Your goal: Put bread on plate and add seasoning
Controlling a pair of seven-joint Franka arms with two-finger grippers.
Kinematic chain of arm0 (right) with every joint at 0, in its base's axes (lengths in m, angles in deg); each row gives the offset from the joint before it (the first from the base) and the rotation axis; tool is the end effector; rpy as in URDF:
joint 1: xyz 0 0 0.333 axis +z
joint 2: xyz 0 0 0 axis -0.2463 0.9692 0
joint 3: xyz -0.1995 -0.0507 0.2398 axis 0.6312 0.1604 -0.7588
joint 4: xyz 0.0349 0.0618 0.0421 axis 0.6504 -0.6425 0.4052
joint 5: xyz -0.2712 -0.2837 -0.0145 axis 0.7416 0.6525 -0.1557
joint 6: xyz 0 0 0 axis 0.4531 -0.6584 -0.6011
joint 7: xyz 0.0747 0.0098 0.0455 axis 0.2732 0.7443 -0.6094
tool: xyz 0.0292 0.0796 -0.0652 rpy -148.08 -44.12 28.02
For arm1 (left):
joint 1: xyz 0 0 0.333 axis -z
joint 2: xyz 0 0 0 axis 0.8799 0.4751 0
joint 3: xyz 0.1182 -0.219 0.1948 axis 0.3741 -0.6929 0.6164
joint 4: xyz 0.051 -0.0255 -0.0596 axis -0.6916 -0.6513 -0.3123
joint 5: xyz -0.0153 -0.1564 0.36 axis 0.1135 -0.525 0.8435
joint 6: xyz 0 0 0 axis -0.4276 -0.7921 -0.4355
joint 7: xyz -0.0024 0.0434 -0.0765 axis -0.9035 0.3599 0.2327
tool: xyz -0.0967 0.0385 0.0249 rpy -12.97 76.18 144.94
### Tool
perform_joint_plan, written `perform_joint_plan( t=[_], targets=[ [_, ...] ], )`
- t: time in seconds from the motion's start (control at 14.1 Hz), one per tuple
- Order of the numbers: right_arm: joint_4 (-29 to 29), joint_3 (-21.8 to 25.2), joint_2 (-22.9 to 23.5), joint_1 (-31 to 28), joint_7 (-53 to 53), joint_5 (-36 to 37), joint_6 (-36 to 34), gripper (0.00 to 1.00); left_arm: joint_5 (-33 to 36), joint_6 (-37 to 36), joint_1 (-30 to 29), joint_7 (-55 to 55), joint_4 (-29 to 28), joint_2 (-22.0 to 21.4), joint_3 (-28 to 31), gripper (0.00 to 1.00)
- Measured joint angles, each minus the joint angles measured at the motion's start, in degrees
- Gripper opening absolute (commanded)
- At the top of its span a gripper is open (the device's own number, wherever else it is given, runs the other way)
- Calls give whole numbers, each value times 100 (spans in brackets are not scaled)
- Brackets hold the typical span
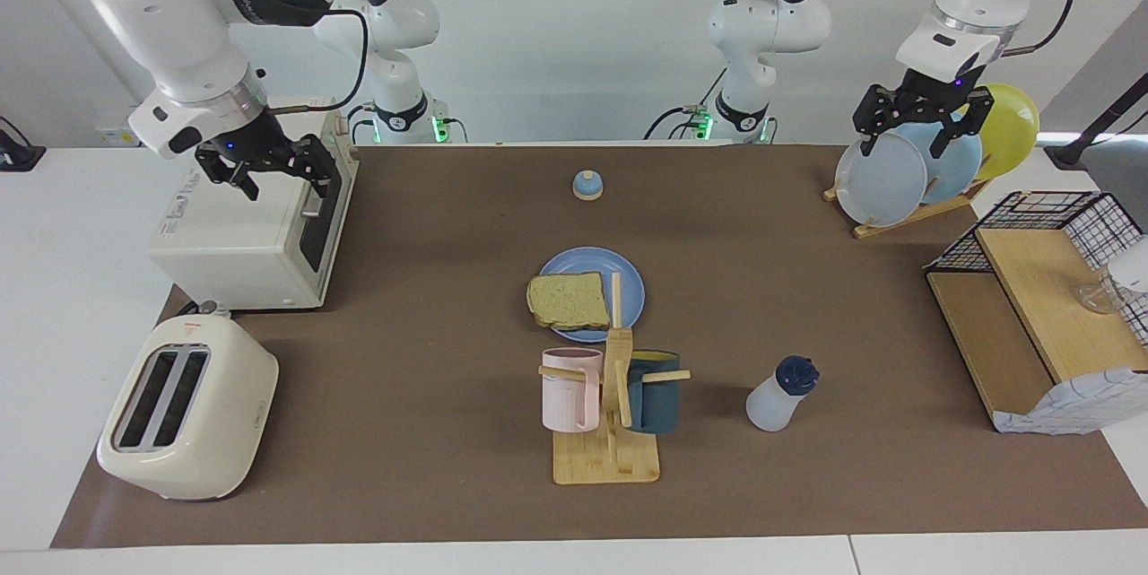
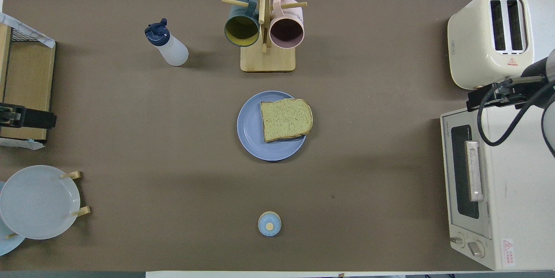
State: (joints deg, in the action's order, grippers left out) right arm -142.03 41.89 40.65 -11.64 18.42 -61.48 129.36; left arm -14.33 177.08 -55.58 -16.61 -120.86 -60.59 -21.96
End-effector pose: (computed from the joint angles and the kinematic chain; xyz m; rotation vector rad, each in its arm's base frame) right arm 0.5515 -0.0082 0.5787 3.1370 0.0407 -0.1324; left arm 0.5098 -0.0327 0.6371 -3.0532 0.3099 -0.0642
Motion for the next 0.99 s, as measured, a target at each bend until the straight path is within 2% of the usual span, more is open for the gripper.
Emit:
perform_joint_plan(
  t=[0.14, 0.28, 0.43, 0.71, 0.99],
  targets=[
    [0, 0, 0, 0, 0, 0, 0, 100, -164, -421, -168, -3, 699, 434, -10, 100],
    [0, 0, 0, 0, 0, 0, 0, 100, -295, -576, -321, 4, 1019, 718, -13, 100],
    [0, 0, 0, 0, 0, 0, 0, 100, -340, -509, -348, 3, 911, 754, -13, 100],
    [0, 0, 0, 0, 0, 0, 0, 100, -353, -195, -347, 0, 409, 560, -20, 100],
    [0, 0, 0, 0, 0, 0, 0, 100, -376, -216, -347, -1, 388, 556, -18, 100]
  ],
)
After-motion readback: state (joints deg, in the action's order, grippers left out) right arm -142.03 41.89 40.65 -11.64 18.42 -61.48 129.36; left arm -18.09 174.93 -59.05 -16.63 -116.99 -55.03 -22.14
